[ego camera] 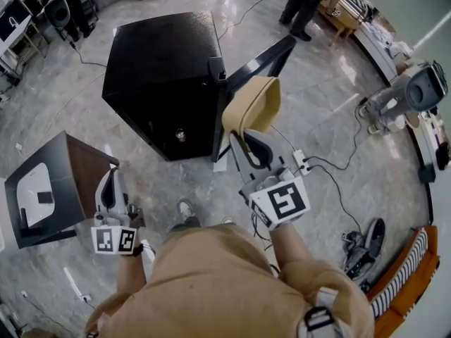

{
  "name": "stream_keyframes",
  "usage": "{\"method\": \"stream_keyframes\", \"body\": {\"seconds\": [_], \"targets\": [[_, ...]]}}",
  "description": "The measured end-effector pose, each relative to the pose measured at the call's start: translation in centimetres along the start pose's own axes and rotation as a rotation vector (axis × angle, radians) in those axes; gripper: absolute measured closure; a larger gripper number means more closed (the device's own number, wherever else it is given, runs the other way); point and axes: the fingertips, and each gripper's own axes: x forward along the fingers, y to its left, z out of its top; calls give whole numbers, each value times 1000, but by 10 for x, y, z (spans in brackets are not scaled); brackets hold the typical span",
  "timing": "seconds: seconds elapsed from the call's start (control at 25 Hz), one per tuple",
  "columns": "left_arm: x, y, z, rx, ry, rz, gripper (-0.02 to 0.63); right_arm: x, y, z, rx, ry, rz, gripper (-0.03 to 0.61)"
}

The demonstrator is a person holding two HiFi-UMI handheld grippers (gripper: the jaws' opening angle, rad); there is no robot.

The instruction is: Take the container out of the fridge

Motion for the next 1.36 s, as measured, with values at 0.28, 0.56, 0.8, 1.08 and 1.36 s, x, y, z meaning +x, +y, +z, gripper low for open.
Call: {"method": "stream_keyframes", "body": {"seconds": [0.28,0.56,0.8,1.08,1.36], "targets": [[7,10,11,20,-25,25,612,2,-11,6,-19,2,-16,560],[7,26,23,48,-43,63,612,6,-20,14,-27,-18,-33,560],[6,27,26,51,-59,71,612,12,-20,17,-33,-33,-29,560],[10,22,33,58,-70,61,612,7,-23,24,-36,-49,-38,560],[14,19,31,62,-60,56,612,2,-29,20,-22,-56,-53,560]]}}
